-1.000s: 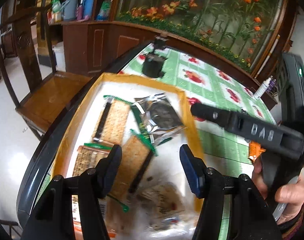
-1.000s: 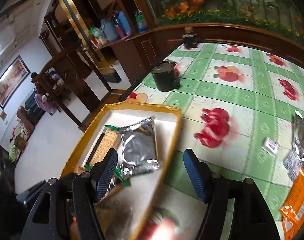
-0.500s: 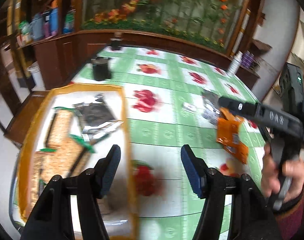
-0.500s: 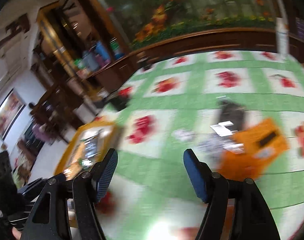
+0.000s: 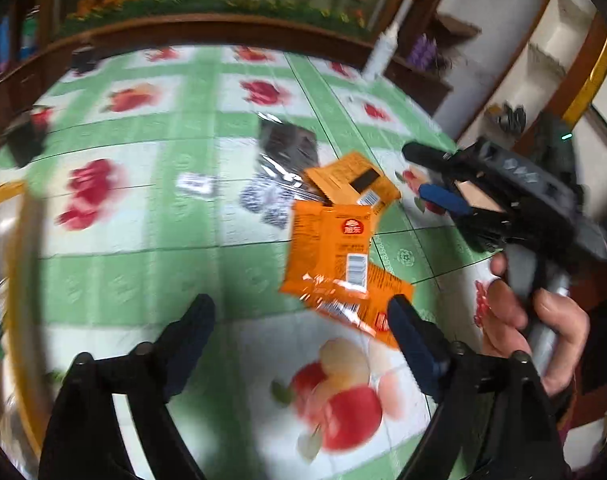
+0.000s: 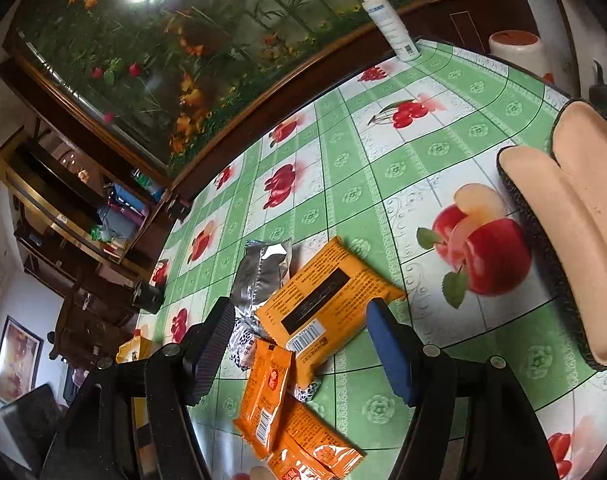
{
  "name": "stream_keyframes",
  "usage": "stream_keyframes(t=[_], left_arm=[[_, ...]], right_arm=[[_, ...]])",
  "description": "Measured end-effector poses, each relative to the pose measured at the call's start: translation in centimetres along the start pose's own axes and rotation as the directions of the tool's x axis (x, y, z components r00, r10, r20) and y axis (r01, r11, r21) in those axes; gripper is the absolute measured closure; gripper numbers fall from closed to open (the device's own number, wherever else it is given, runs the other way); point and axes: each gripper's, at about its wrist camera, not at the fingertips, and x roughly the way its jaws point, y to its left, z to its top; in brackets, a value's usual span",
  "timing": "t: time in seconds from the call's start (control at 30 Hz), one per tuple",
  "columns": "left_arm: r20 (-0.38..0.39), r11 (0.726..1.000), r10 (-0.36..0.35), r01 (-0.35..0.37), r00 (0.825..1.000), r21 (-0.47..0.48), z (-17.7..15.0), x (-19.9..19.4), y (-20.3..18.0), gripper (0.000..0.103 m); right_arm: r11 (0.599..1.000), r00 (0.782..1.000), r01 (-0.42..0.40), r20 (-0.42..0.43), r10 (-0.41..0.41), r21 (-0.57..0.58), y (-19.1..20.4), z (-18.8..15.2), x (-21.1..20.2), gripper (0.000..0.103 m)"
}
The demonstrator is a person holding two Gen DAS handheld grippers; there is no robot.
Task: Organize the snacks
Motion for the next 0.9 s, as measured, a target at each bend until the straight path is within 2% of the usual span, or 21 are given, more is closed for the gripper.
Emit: stream_keyframes(t=[0.13,0.2,0.27,0.3,0.4,0.47,0.57,0.7,0.8,0.9], left_arm=[[-0.052,0.998,0.036,-0.033,0.998,0.046,1.4,3.8,-1.5,0.015],[-0.091,0.993,0.099,-0.093,0.991,0.068,1.9,5.6,-2.2,0.016],[-0.105,0.991,0.112,-0.104,0.988,0.083,2.1,6.5,-2.7,0.014],[-0.076,0.985,0.146,-0.137,0.986,0.105,2.1,6.8,-3.2,0.014],[-0.030,0.983,0.158,-0.154,0.987,0.104,1.9,6.9,-3.3,0.018],[-0.003,0.980,0.167,-0.165,0.986,0.109,1.5,6.4,-3.1,0.044],[0.000,0.990,0.130,-0.130,0.992,0.059,0.7,5.0,-1.5,0.045],[0.034,0.989,0.144,-0.145,0.989,0.037,-2.1,2.6,0.9,0.045],[0.080,0.984,0.178,-0.180,0.981,0.013,-3.5,0.9,3.3,0.045],[0.125,0.987,0.160,-0.157,0.979,-0.033,-3.9,0.3,5.1,0.045]], right_arm=[[1.000,1.000,-0.007,0.011,0.007,-0.001,0.4,0.0,-0.2,0.031],[1.000,1.000,-0.007,0.010,0.007,-0.004,0.5,0.0,-0.2,0.031],[1.000,1.000,-0.011,0.004,0.011,-0.010,0.4,0.1,0.0,0.031],[1.000,1.000,-0.013,0.004,0.013,-0.014,0.4,0.1,0.0,0.031],[1.000,1.000,-0.015,0.006,0.015,-0.026,0.7,0.2,0.0,0.031],[0.999,1.000,-0.012,0.005,0.012,-0.031,0.8,0.2,0.1,0.031],[0.999,1.000,-0.013,-0.003,0.013,-0.035,0.9,0.1,0.2,0.031],[0.998,1.000,0.000,-0.014,-0.001,-0.057,1.4,-0.2,0.7,0.031],[0.995,0.997,0.073,-0.031,-0.075,-0.062,1.3,-0.5,1.7,0.031],[0.994,0.993,0.105,-0.053,-0.107,-0.036,0.8,-0.7,2.6,0.031]])
